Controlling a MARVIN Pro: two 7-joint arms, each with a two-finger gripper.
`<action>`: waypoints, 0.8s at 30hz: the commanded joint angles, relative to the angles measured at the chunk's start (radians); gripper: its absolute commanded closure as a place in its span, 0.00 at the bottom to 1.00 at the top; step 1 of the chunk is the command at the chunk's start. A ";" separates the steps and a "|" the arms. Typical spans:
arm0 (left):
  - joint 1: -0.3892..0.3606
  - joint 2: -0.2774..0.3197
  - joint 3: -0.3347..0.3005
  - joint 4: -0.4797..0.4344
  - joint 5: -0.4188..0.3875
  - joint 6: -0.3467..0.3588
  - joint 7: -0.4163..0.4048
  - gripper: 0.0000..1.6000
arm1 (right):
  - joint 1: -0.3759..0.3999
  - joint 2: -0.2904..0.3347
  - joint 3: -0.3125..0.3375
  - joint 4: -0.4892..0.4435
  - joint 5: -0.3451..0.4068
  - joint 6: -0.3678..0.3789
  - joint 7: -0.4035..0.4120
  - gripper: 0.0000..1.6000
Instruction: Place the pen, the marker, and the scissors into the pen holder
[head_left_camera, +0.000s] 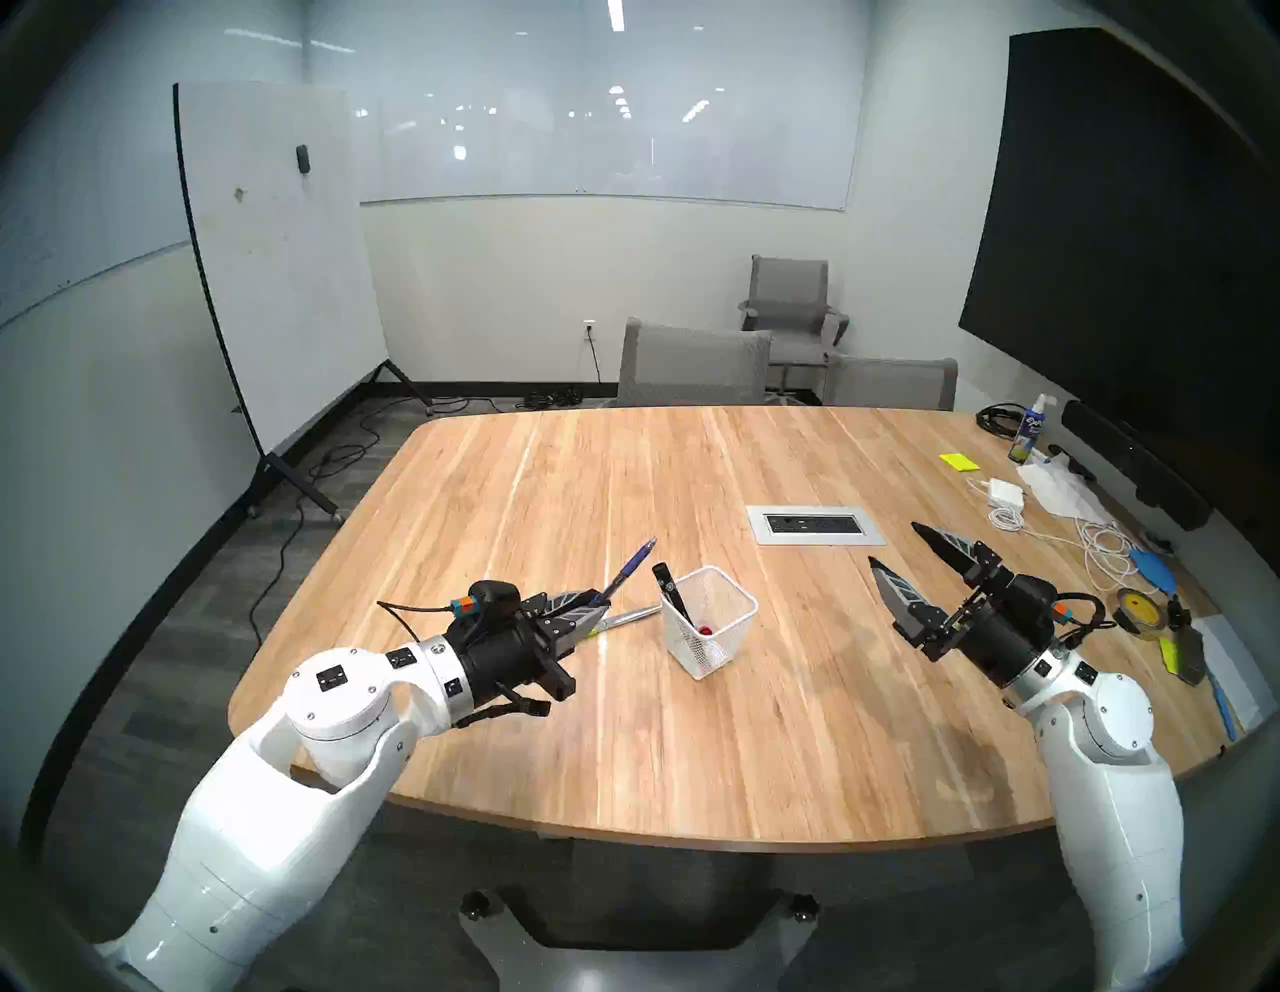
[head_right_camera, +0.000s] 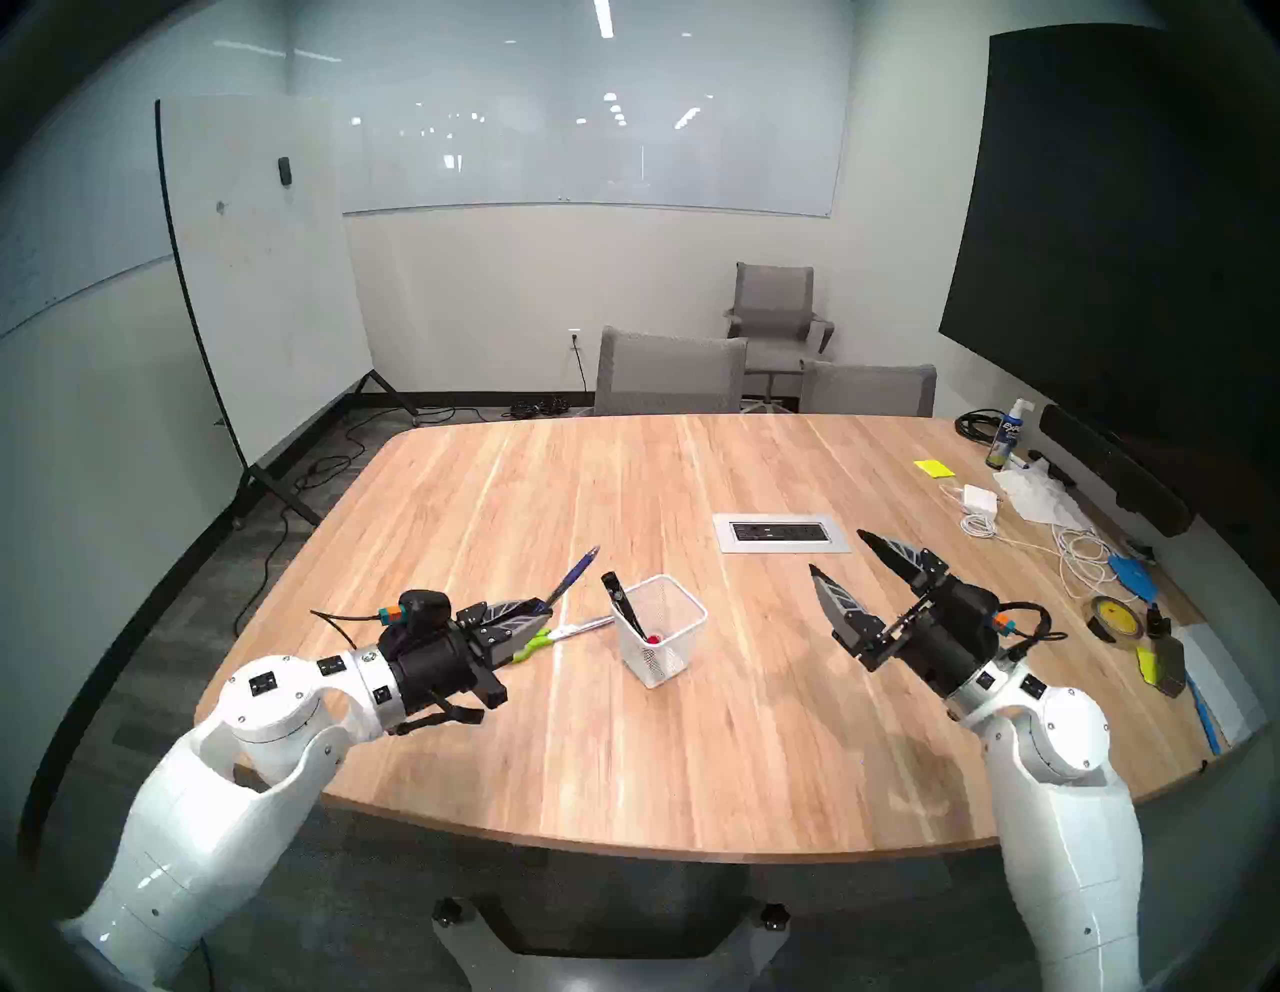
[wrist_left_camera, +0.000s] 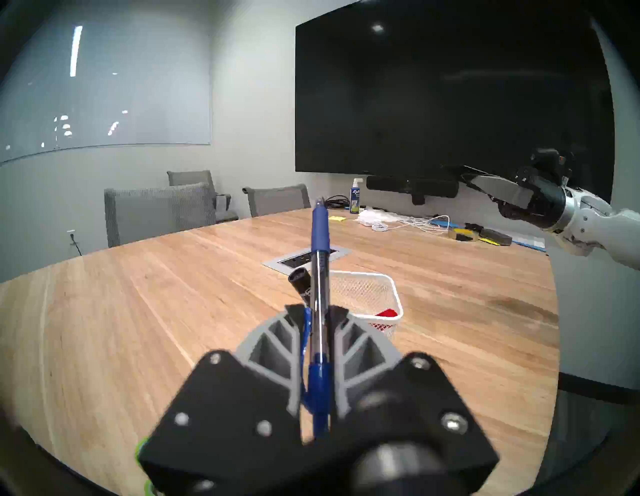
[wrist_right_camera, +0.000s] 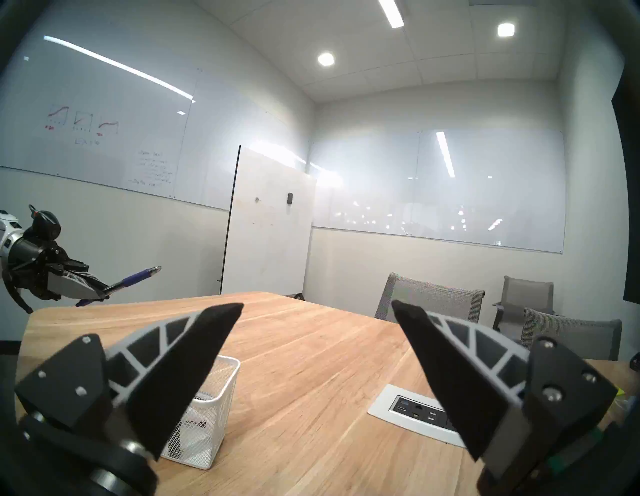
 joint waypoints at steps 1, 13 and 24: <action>-0.025 -0.034 0.023 -0.010 -0.001 -0.011 0.008 1.00 | 0.008 -0.001 0.002 -0.014 0.004 -0.004 0.000 0.00; -0.067 -0.047 0.061 -0.008 0.005 -0.003 0.040 1.00 | 0.008 -0.001 0.002 -0.014 0.004 -0.004 0.000 0.00; -0.086 -0.061 0.090 0.007 0.002 -0.007 0.050 1.00 | 0.008 -0.001 0.002 -0.014 0.004 -0.004 0.000 0.00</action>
